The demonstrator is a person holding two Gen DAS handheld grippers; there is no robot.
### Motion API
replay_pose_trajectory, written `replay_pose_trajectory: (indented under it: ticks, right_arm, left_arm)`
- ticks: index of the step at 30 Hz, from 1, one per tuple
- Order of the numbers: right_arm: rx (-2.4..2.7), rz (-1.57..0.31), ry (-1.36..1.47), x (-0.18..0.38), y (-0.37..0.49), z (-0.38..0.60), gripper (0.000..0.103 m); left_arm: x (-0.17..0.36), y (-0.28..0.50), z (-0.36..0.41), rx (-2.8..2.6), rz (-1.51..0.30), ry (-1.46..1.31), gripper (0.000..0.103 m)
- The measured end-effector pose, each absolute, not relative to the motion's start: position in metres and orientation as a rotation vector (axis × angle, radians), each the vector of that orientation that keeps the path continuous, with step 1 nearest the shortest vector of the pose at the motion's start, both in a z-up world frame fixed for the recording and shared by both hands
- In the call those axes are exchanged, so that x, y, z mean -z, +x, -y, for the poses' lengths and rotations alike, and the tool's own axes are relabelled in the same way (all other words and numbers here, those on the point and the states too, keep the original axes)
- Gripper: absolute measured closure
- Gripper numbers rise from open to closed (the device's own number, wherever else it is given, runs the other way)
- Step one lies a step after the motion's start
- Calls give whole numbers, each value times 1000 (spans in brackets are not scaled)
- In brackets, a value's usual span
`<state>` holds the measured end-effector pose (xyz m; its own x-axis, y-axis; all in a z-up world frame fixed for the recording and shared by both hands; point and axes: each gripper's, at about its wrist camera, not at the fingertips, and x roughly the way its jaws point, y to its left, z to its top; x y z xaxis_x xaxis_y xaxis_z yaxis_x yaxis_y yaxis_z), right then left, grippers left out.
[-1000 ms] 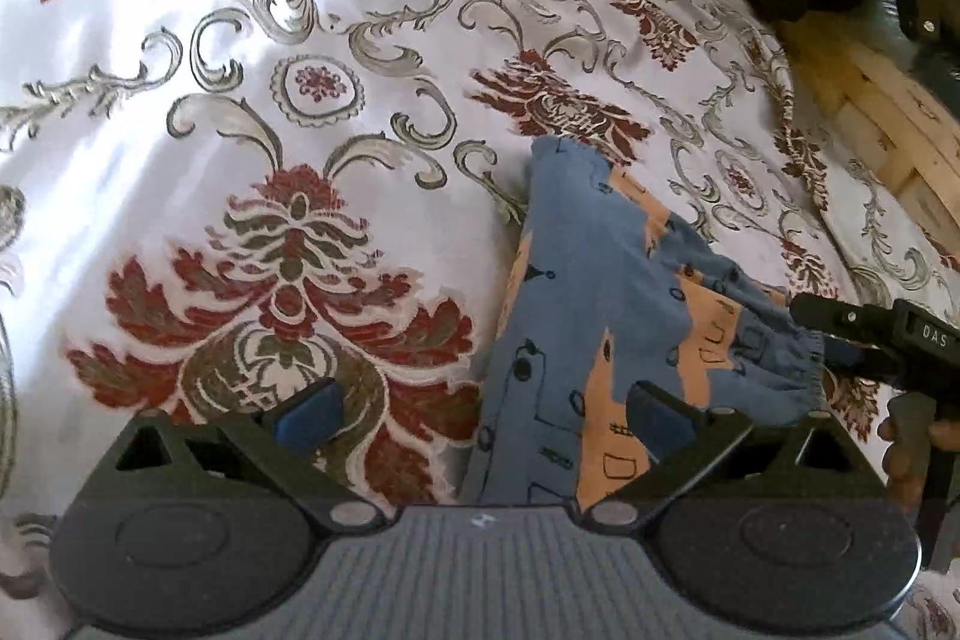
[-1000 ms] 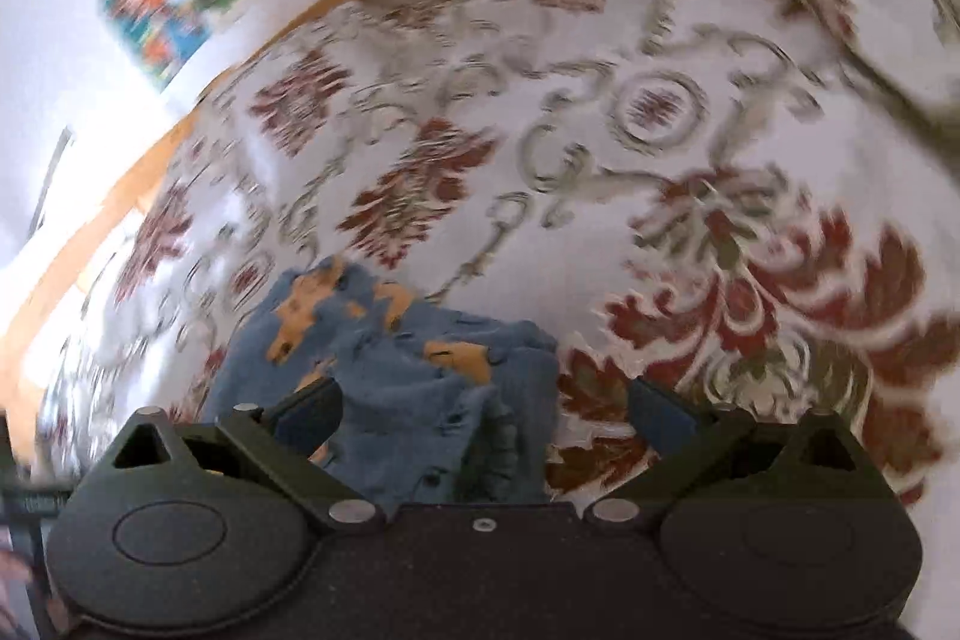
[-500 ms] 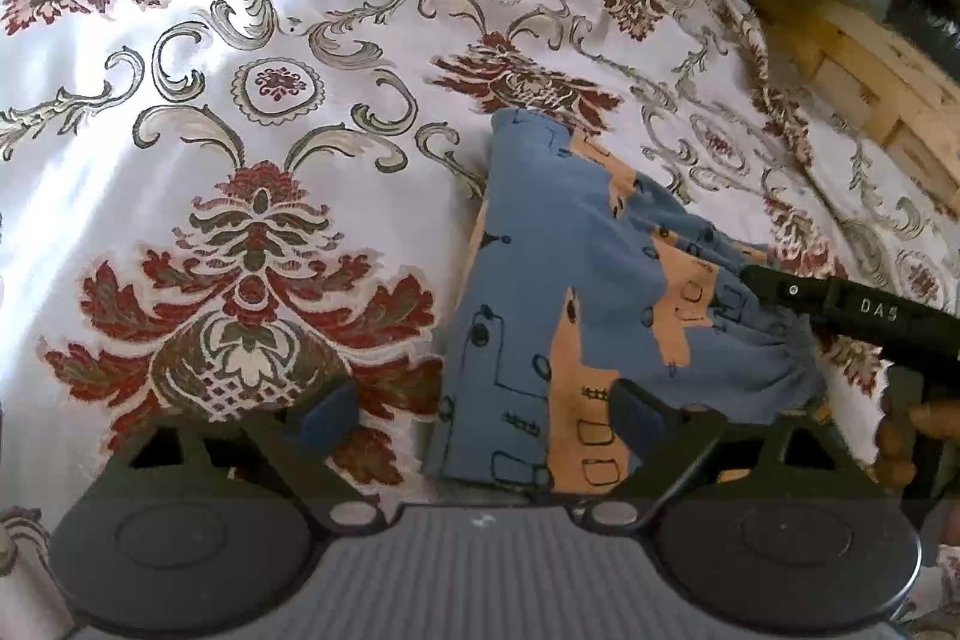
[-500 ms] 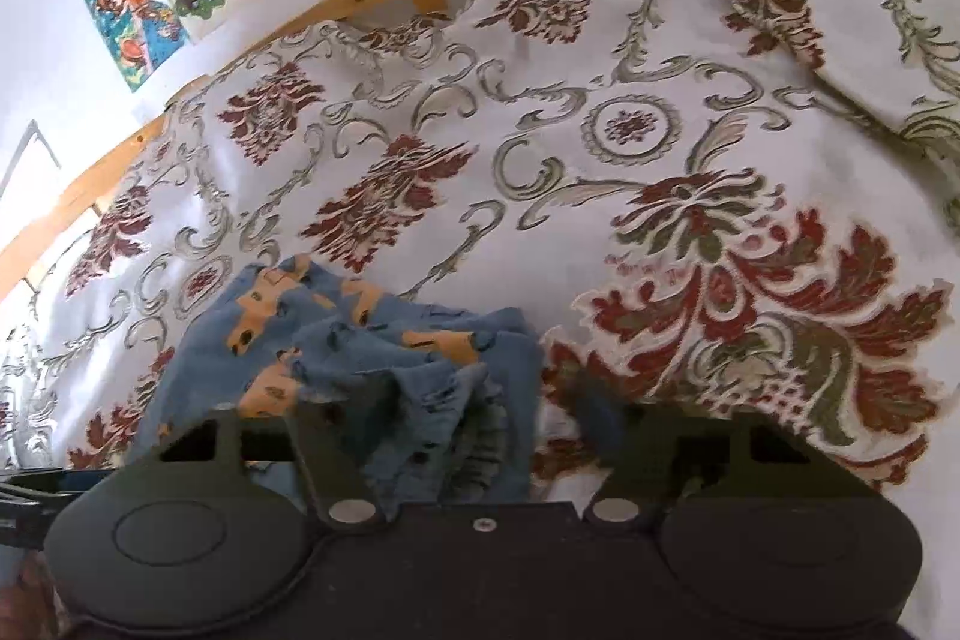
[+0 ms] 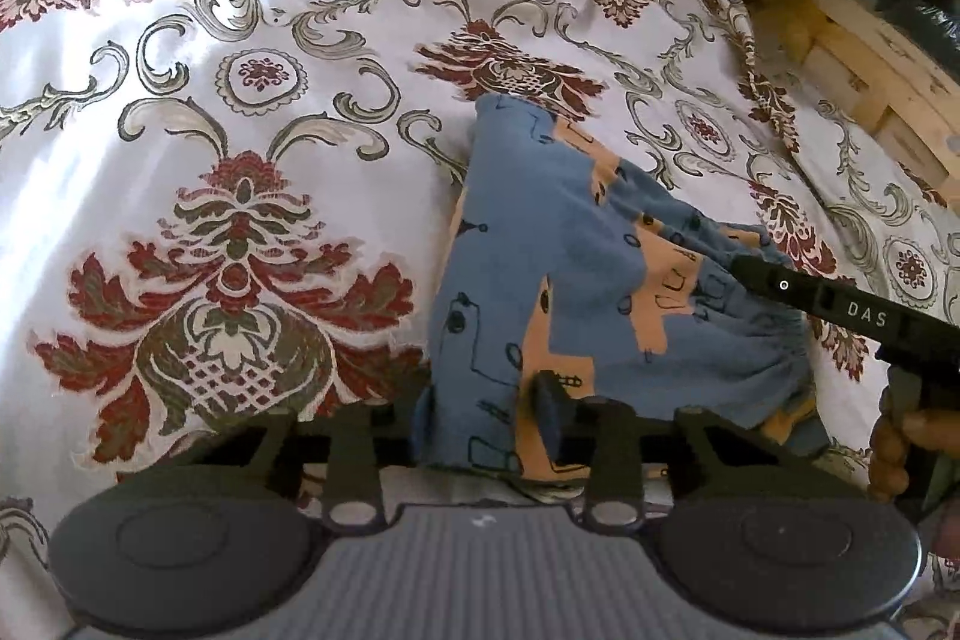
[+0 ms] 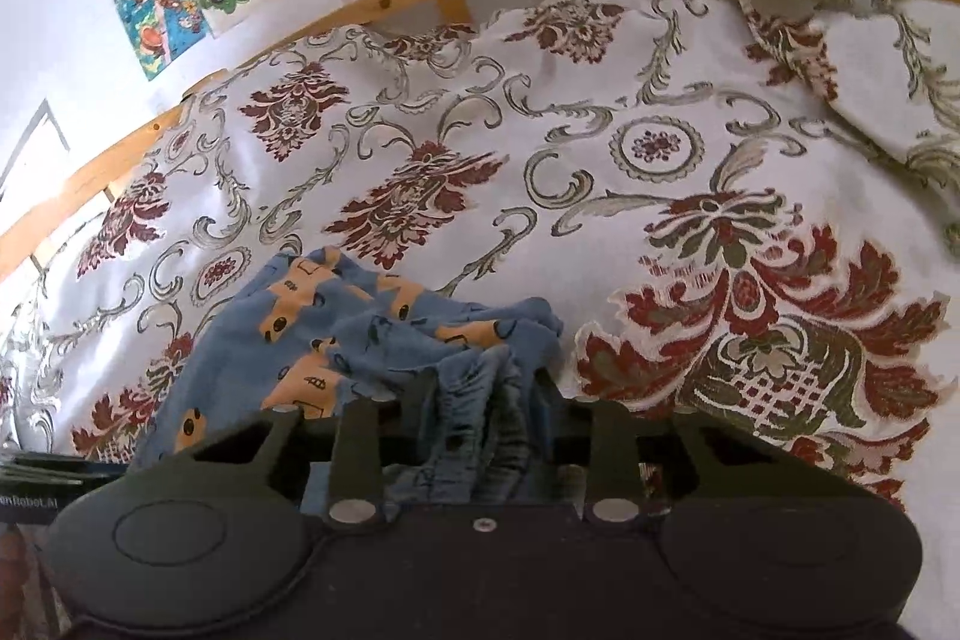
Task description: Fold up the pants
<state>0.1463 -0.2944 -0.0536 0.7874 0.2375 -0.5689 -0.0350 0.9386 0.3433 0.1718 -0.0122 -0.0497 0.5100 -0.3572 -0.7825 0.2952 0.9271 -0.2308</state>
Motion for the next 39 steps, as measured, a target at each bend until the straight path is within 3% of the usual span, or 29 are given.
replay_pose_trajectory:
  ticks: [4,9,20,27,39]
  right_arm:
    - [-146,-627,293,48,141,291,75]
    - [-165,-584,176,36,129,280,79]
    - [-172,-526,-53,14,108,255,82]
    - [-168,-520,-118,7,94,248,82]
    - [-319,-436,-366,-56,151,226,83]
  left_arm:
    - [47,170,10,393,-951,-91,81]
    - [43,168,9,400,-943,-113,86]
    - [31,152,24,390,-901,-50,89]
    - [25,153,8,390,-966,-235,89]
    - [-24,167,13,350,-643,-191,89]
